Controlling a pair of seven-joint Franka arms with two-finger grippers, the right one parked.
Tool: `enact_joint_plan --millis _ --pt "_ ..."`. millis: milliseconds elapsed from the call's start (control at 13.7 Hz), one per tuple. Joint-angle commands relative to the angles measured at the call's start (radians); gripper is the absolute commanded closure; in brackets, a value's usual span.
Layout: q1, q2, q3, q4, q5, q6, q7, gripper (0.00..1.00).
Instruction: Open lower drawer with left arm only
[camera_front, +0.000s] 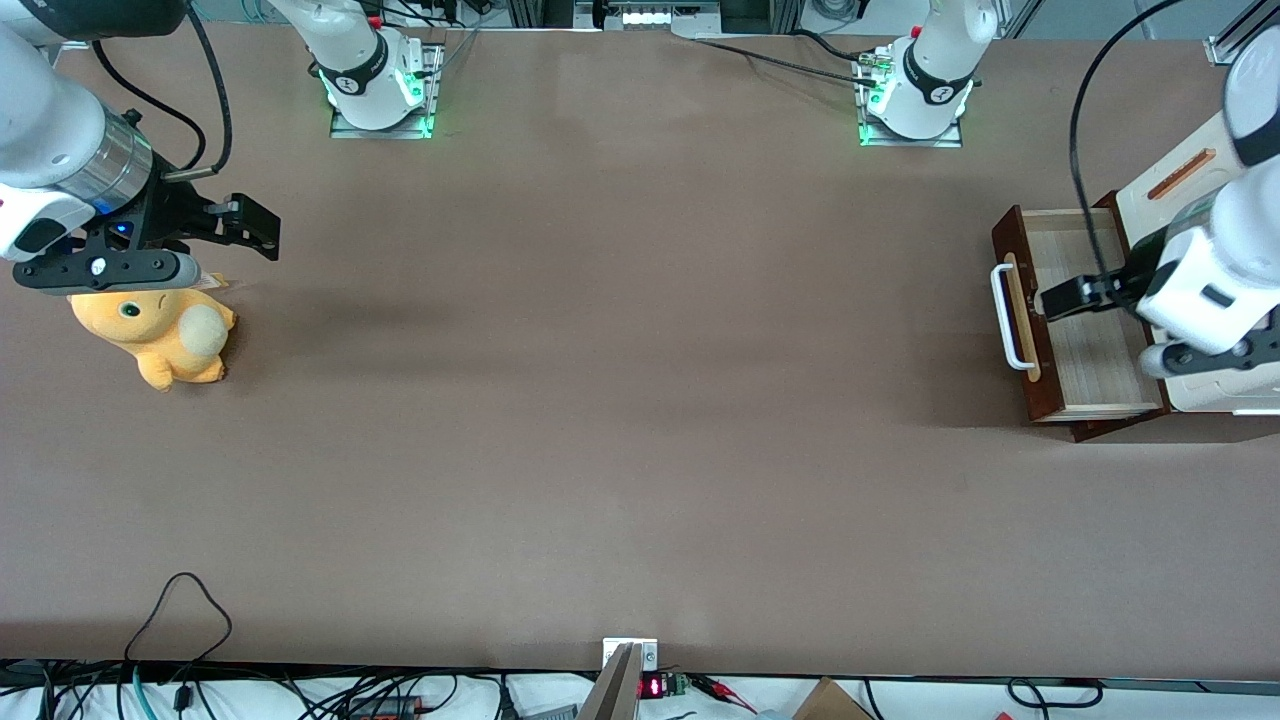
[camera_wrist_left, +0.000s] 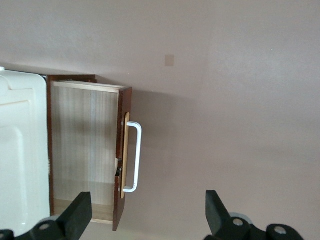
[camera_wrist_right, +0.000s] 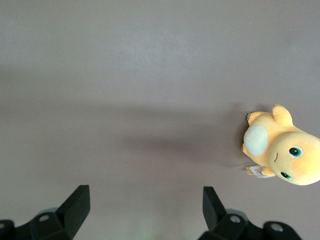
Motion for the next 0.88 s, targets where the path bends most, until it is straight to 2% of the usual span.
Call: enact_joint_plan --millis 0,292,803 --pt "-0.009 -0.097 0.047 -0.075 -0.038 0.014 0.091 0.0" --pt "-0.009 -0.217 0.086 -0.187 -0.079 0.059 0.175 0.0" --pt "-0.009 -0.364 0.113 -0.363 -0.107 0.132 0.186 0.0"
